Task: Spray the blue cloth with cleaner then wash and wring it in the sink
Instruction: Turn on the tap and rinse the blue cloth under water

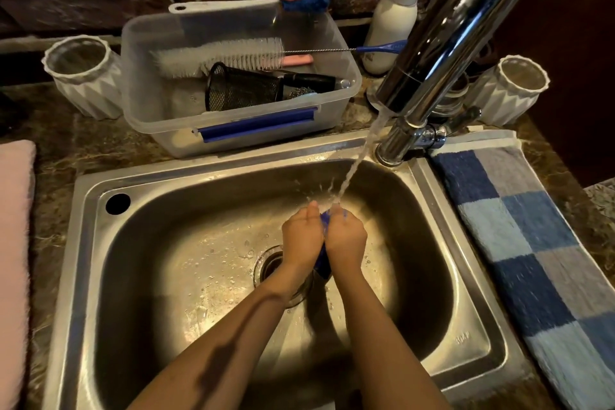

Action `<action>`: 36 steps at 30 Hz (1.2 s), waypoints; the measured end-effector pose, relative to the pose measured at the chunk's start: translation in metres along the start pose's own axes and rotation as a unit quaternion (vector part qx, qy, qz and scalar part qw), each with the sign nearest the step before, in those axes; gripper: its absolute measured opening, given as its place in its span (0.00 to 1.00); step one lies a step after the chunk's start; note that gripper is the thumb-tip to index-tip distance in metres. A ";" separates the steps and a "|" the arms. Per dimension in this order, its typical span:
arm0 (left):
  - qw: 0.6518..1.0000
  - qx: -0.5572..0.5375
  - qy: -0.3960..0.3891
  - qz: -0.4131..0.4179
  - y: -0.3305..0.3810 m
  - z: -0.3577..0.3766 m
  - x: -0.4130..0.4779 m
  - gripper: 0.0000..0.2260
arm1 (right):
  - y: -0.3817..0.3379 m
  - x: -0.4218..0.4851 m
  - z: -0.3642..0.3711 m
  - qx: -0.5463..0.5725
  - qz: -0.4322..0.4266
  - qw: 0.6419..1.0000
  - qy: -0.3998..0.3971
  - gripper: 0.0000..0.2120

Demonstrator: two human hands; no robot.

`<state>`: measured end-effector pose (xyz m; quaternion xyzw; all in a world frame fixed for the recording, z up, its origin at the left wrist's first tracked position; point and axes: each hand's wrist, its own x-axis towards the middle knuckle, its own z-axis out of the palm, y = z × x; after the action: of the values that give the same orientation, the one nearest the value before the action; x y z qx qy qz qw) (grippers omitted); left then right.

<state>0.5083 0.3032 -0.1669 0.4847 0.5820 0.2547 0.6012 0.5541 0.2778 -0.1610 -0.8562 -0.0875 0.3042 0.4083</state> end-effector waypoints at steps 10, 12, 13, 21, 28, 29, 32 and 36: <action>0.945 -0.288 -0.114 -0.109 -0.005 -0.022 0.003 0.07 | -0.004 0.016 -0.022 0.038 -0.025 0.980 -0.192 0.25; 0.915 -0.354 -0.140 -0.137 -0.005 -0.024 0.004 0.07 | 0.004 0.011 -0.024 0.000 -0.050 0.978 -0.204 0.38; 0.899 -0.383 -0.149 -0.149 -0.004 -0.025 0.005 0.06 | 0.007 0.012 -0.025 0.013 -0.056 0.978 -0.201 0.40; 0.840 -0.442 -0.188 -0.253 -0.015 -0.024 0.007 0.16 | 0.004 0.006 -0.037 0.137 -0.073 0.970 -0.189 0.17; 0.892 -0.302 -0.244 -0.233 -0.018 -0.035 0.016 0.13 | -0.001 0.010 -0.054 -0.019 -0.175 0.977 -0.118 0.19; 0.910 -0.271 -0.231 -0.214 -0.017 -0.036 0.019 0.10 | 0.002 0.012 -0.057 -0.018 -0.167 0.979 -0.114 0.18; 0.926 -0.255 -0.216 -0.174 -0.016 -0.038 0.031 0.16 | 0.007 0.013 -0.063 0.035 -0.130 0.984 -0.119 0.17; 0.912 -0.301 -0.203 -0.192 -0.015 -0.040 0.033 0.17 | 0.005 0.011 -0.067 0.104 -0.071 0.983 -0.134 0.17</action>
<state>0.4726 0.3378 -0.1895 0.2005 0.4247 0.1938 0.8613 0.6020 0.2358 -0.1370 -0.7521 -0.1698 0.3940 0.5002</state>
